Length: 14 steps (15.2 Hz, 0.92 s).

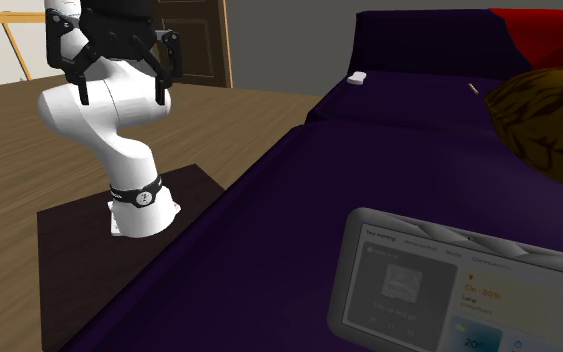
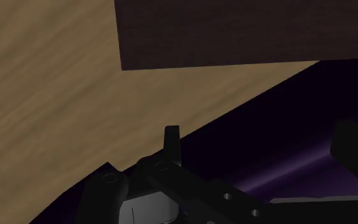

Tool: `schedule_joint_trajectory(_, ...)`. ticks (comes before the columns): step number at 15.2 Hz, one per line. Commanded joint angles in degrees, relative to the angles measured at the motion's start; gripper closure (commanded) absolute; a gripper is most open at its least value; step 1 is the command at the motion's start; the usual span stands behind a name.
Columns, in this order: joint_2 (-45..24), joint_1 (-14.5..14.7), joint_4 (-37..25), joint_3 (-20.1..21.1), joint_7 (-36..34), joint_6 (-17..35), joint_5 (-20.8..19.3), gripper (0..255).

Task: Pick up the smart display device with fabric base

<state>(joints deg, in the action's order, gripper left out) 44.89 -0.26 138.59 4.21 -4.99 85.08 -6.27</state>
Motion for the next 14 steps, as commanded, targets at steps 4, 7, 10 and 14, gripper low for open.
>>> schedule_joint_trajectory(4, -6.61, 0.43, -3.64, -0.30, 1.98, 3.63, -0.67, 0)
schedule_joint_trajectory(7, -13.12, 0.88, -7.85, -0.43, 3.91, 6.60, -1.20, 0)
schedule_joint_trajectory(10, -19.53, 1.34, -12.59, -0.40, 5.81, 8.92, -1.64, 0)
schedule_joint_trajectory(14, -27.92, 1.96, -19.73, -0.11, 8.28, 11.03, -2.15, 0)
